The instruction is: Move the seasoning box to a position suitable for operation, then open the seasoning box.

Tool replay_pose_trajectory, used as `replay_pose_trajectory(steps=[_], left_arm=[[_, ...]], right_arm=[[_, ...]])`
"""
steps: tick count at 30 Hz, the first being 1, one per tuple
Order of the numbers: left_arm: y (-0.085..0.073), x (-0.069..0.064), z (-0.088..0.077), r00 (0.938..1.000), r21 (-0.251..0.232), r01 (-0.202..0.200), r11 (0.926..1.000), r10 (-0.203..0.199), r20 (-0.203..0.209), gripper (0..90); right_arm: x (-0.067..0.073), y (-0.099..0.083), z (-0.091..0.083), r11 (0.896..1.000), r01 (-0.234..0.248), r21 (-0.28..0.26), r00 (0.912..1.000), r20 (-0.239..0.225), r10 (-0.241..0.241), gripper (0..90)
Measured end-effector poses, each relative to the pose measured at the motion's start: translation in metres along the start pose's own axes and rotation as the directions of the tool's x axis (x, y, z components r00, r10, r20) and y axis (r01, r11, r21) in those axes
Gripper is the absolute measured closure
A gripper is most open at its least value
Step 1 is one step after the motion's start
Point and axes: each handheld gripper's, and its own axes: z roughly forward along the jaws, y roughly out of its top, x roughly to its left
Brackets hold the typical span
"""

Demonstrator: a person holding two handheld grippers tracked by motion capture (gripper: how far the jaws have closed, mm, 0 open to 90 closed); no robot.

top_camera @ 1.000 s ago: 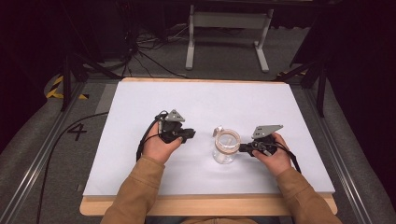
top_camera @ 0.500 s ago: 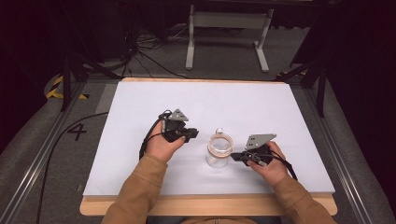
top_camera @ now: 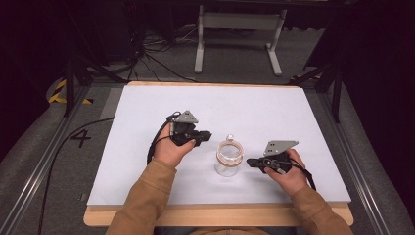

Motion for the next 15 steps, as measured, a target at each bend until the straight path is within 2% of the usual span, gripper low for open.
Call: replay_pose_trajectory(steps=[1,2,3,6,10,15], left_arm=[[0.000,0.000,0.000,1.0000,0.000,0.000,1.0000,0.000,0.000,84.1],[0.002,0.000,0.000,0.9988,-0.020,0.019,0.9996,-0.018,0.046,84.1],[0.004,0.000,0.002,0.9975,-0.036,0.027,0.9990,-0.024,0.067,84.2],[0.008,-0.001,0.008,0.9988,-0.031,-0.001,0.9995,0.002,0.050,84.3],[0.013,-0.002,0.016,0.9982,-0.060,-0.020,0.9980,0.024,0.054,84.4],[0.018,-0.001,0.025,0.9976,-0.062,-0.026,0.9978,0.030,0.063,81.9]], right_arm=[[0.000,0.000,0.000,1.000,0.000,0.000,1.0000,0.000,0.000,89.6],[-0.001,-0.001,-0.002,1.000,-0.005,-0.004,1.0000,0.002,0.005,89.6],[-0.001,-0.003,-0.005,1.000,-0.016,-0.011,0.9998,0.008,0.017,89.6],[0.000,-0.007,-0.012,1.000,-0.025,-0.018,0.9995,0.020,0.025,89.5],[0.003,-0.011,-0.016,0.999,-0.034,-0.019,0.9990,0.026,0.035,89.5],[0.007,-0.017,-0.021,0.998,-0.052,-0.032,0.9980,0.033,0.053,89.4]])
